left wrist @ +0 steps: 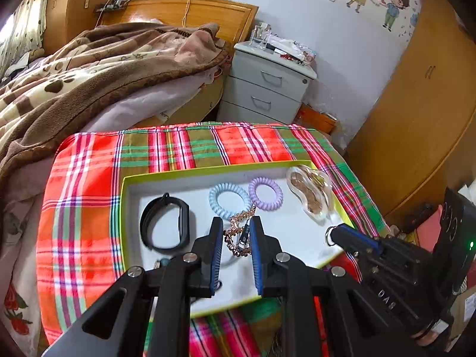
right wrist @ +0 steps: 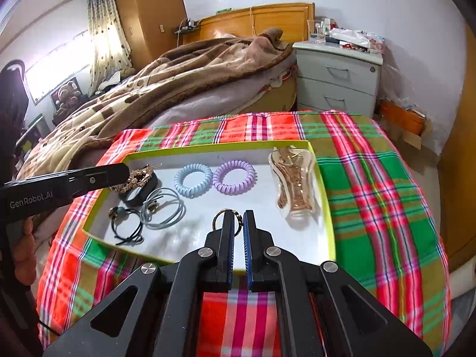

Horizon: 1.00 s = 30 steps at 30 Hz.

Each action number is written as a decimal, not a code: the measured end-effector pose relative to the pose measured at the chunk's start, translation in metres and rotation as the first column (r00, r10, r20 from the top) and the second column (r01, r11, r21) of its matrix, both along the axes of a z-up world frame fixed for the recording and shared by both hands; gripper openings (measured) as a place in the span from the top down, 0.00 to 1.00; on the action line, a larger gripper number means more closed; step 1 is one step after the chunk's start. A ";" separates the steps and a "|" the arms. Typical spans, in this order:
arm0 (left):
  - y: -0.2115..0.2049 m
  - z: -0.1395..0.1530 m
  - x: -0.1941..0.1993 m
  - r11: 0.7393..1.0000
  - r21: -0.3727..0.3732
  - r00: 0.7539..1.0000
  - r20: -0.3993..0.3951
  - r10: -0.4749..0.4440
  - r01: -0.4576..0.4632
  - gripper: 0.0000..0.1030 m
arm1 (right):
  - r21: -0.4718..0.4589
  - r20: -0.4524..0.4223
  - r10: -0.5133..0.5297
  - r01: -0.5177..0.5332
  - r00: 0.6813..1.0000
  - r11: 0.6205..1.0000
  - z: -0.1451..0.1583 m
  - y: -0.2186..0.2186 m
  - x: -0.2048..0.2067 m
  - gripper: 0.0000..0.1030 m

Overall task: Organize jewelry
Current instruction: 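Carry gold ring into box with right tool while left tool drops chain there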

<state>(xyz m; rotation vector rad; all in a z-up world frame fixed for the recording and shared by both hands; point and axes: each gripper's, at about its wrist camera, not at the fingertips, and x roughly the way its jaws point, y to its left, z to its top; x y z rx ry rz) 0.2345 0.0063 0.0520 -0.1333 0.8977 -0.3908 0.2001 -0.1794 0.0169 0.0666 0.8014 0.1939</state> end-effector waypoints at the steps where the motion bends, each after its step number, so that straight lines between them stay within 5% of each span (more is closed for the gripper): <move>1: -0.001 -0.002 0.004 1.000 0.001 1.000 -0.001 -0.001 0.001 0.82 | -0.001 -0.004 0.002 -0.002 1.000 1.000 -0.002 0.001 0.003 0.94; 11: -0.004 -0.025 0.041 1.000 0.027 0.999 -0.046 0.017 -0.016 0.82 | -0.045 -0.050 0.007 -0.009 0.999 0.999 -0.021 0.010 0.031 0.94; 30: -0.015 -0.047 0.054 0.998 0.064 0.997 -0.083 0.003 0.003 0.81 | -0.112 -0.070 -0.002 -0.006 0.998 0.994 -0.036 0.014 0.047 0.94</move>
